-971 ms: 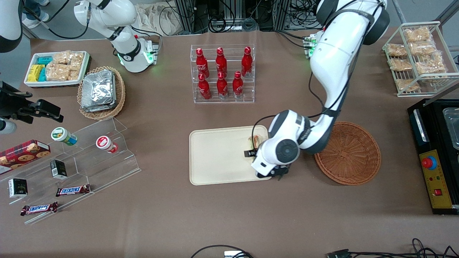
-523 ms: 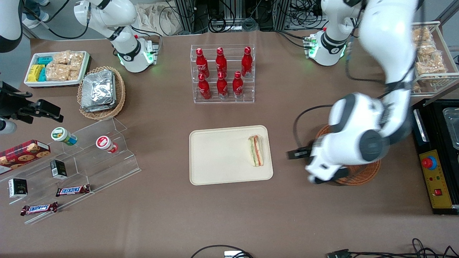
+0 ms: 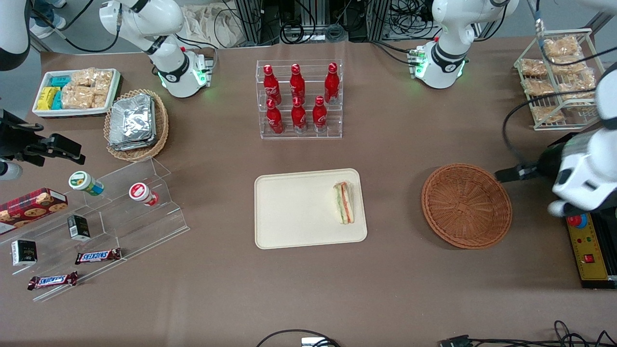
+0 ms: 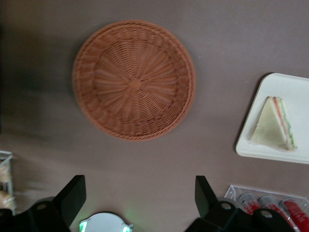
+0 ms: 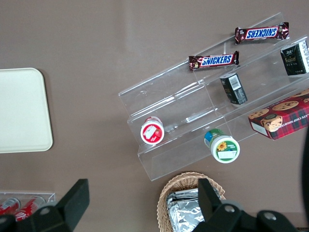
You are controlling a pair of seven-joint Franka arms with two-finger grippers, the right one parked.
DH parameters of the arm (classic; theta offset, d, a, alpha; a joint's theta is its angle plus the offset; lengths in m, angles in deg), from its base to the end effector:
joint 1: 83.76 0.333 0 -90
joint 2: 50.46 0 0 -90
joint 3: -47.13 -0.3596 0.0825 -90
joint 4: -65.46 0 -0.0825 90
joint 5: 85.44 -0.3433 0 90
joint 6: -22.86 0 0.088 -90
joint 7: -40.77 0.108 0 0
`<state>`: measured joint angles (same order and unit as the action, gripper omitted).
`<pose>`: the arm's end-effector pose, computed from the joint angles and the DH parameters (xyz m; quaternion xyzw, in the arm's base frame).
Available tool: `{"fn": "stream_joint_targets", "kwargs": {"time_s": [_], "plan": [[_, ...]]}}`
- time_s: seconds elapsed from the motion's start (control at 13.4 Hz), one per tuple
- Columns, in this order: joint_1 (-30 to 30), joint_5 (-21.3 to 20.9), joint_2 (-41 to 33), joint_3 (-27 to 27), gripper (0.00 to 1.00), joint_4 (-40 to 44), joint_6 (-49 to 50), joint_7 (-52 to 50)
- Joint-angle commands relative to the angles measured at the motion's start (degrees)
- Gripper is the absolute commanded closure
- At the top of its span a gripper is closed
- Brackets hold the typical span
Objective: Place sandwich from basket to tray
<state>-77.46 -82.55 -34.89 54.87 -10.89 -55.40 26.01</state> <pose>0.5812 -0.0082 0.6041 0.9856 0.1132 -0.1225 0.0264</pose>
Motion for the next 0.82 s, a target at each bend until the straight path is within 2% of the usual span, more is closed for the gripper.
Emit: {"fn": "stream_joint_targets", "kwargs": {"time_s": [0.0,0.15,0.75], "plan": [[3.7,-2.53,-5.62,0.7,0.0,-2.14,2.06,2.72],[3.89,-4.29,-7.48,0.7,0.0,-2.49,3.12,4.47],[3.89,-4.39,-11.17,0.7,0.0,-8.47,2.15,4.39]]}}
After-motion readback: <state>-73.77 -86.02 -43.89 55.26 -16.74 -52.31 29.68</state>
